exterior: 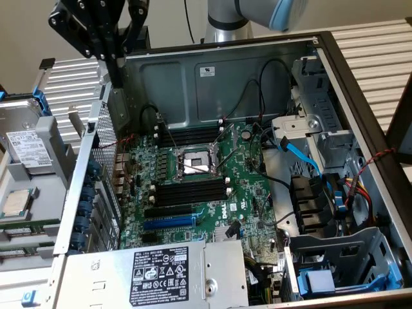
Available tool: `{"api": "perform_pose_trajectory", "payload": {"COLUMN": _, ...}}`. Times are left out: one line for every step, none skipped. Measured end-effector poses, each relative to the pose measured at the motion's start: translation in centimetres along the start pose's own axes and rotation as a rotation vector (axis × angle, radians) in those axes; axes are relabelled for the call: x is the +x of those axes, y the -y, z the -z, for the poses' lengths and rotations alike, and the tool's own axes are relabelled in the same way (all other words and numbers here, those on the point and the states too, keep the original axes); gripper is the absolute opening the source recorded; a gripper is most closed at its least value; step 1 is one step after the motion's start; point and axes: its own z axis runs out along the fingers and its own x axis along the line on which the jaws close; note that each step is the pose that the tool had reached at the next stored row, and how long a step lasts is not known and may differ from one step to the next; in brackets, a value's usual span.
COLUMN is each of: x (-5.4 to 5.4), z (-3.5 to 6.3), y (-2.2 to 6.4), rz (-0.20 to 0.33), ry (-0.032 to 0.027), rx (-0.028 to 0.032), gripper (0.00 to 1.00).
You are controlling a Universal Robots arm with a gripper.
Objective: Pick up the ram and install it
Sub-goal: 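Reach for the ram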
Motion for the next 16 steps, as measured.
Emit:
{"api": "perform_pose_trajectory", "payload": {"x": 0.4, "z": 0.02, "y": 0.04, "rz": 0.000, "ry": 0.0001, "rx": 0.0001, "gripper": 0.10}}
{"api": "perform_pose_trajectory", "payload": {"x": 0.9, "z": 0.03, "y": 0.08, "rz": 0.000, "ry": 0.0002, "rx": 0.0001, "gripper": 0.10}}
{"api": "perform_pose_trajectory", "payload": {"x": 1.4, "z": 0.04, "y": 0.12, "rz": 0.000, "ry": 0.0004, "rx": 0.0000, "gripper": 0.10}}
{"api": "perform_pose_trajectory", "payload": {"x": 1.8, "z": 0.05, "y": 0.17, "rz": 0.000, "ry": 0.0005, "rx": -0.0001, "gripper": 0.10}}
{"api": "perform_pose_trajectory", "payload": {"x": 2.3, "z": 0.06, "y": 0.22, "rz": 0.000, "ry": 0.0005, "rx": 0.0000, "gripper": 0.10}}
{"api": "perform_pose_trajectory", "payload": {"x": 2.7, "z": 0.08, "y": 0.27, "rz": 0.000, "ry": 0.0006, "rx": 0.0000, "gripper": 0.10}}
{"api": "perform_pose_trajectory", "payload": {"x": 3.2, "z": 0.09, "y": 0.32, "rz": 0.000, "ry": 0.0006, "rx": -0.0001, "gripper": 0.10}}
{"api": "perform_pose_trajectory", "payload": {"x": 3.6, "z": 0.10, "y": 0.38, "rz": 0.000, "ry": 0.0007, "rx": -0.0002, "gripper": 0.10}}
{"api": "perform_pose_trajectory", "payload": {"x": 4.0, "z": 0.11, "y": 0.44, "rz": 0.000, "ry": 0.0007, "rx": -0.0003, "gripper": 0.10}}
{"api": "perform_pose_trajectory", "payload": {"x": 4.5, "z": 0.13, "y": 0.50, "rz": 0.000, "ry": 0.0007, "rx": -0.0003, "gripper": 0.10}}
{"api": "perform_pose_trajectory", "payload": {"x": 4.9, "z": 0.14, "y": 0.57, "rz": 0.000, "ry": 0.0007, "rx": -0.0004, "gripper": 0.10}}
{"api": "perform_pose_trajectory", "payload": {"x": 5.3, "z": 0.15, "y": 0.63, "rz": 0.000, "ry": 0.0007, "rx": -0.0006, "gripper": 0.10}}
{"api": "perform_pose_trajectory", "payload": {"x": 5.7, "z": 0.16, "y": 0.70, "rz": 0.000, "ry": 0.0007, "rx": -0.0008, "gripper": 0.10}}
{"api": "perform_pose_trajectory", "payload": {"x": 6.1, "z": 0.17, "y": 0.77, "rz": 0.000, "ry": 0.0007, "rx": -0.0010, "gripper": 0.10}}
{"api": "perform_pose_trajectory", "payload": {"x": 6.4, "z": 0.19, "y": 0.84, "rz": 0.000, "ry": 0.0007, "rx": -0.0011, "gripper": 0.10}}
{"api": "perform_pose_trajectory", "payload": {"x": 6.8, "z": 0.20, "y": 0.91, "rz": 0.000, "ry": 0.0006, "rx": -0.0012, "gripper": 0.10}}
